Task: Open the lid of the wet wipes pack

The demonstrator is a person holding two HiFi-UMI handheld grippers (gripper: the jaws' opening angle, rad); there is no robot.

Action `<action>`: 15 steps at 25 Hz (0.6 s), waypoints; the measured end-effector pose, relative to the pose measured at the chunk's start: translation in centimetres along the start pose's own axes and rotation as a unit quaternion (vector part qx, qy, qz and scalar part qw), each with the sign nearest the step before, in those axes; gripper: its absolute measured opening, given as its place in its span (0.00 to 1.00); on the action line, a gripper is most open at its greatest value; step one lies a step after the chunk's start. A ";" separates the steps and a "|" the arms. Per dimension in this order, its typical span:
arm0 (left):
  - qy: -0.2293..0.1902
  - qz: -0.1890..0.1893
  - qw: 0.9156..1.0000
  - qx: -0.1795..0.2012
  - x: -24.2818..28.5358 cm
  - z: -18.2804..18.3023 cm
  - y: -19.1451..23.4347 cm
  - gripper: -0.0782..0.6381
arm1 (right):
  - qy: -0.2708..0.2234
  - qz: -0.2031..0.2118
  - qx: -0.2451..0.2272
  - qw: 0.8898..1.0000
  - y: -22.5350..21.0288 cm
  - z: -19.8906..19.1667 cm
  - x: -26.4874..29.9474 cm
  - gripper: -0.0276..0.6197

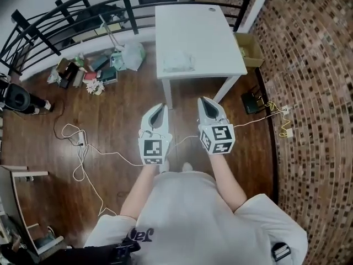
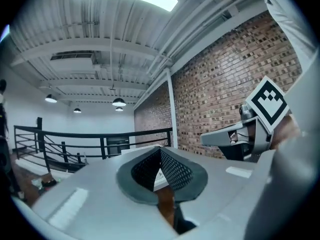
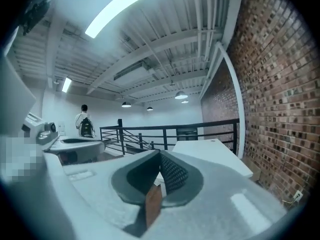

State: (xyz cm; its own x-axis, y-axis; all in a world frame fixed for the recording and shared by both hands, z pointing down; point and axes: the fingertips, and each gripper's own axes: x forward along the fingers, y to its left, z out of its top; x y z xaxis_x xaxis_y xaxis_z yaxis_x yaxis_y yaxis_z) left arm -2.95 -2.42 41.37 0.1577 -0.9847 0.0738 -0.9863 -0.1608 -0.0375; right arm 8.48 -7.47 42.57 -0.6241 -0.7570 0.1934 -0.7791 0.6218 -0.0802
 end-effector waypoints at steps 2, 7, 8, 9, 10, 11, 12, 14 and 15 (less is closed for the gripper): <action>-0.003 0.003 0.999 -0.047 -0.4 0.7 0.8 0.13 | 0.005 0.007 -0.006 1.000 0.9 -0.2 0.5 0.03; -0.030 -0.014 0.998 -0.048 0.1 3.6 1.0 0.13 | 0.020 -0.010 -0.003 1.000 0.4 -0.6 1.0 0.03; -0.033 -0.018 0.998 -0.042 0.2 3.3 1.0 0.13 | 0.018 -0.012 -0.006 1.000 0.4 -0.4 1.0 0.03; -0.032 -0.021 0.999 -0.038 0.2 2.8 1.1 0.13 | 0.016 -0.014 -0.008 1.000 0.5 -0.2 1.2 0.03; -0.030 -0.024 0.999 -0.037 0.3 2.3 1.2 0.13 | 0.015 -0.014 -0.010 1.000 0.7 -0.1 1.4 0.03; -0.027 -0.025 0.999 -0.038 0.3 2.0 1.4 0.13 | 0.015 -0.012 -0.010 1.000 0.9 -0.1 1.6 0.03; -0.026 -0.026 0.999 -0.038 0.4 1.8 1.5 0.13 | 0.016 -0.010 -0.011 1.000 1.2 -0.2 1.9 0.03; -0.027 -0.025 0.999 -0.035 0.6 1.9 2.0 0.13 | 0.016 -0.006 -0.014 1.000 1.6 0.0 2.3 0.03; -0.027 -0.024 0.999 -0.033 0.8 2.1 2.3 0.13 | 0.016 -0.004 -0.016 1.000 1.8 0.1 2.6 0.03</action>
State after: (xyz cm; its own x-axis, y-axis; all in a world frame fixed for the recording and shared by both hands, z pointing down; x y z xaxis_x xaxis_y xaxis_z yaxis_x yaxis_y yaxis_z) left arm -4.98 -3.71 39.23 0.2063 -0.9783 0.0194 -0.9781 -0.2057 0.0315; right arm 5.48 -8.33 42.82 -0.6159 -0.7552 0.2243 -0.7810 0.6228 -0.0477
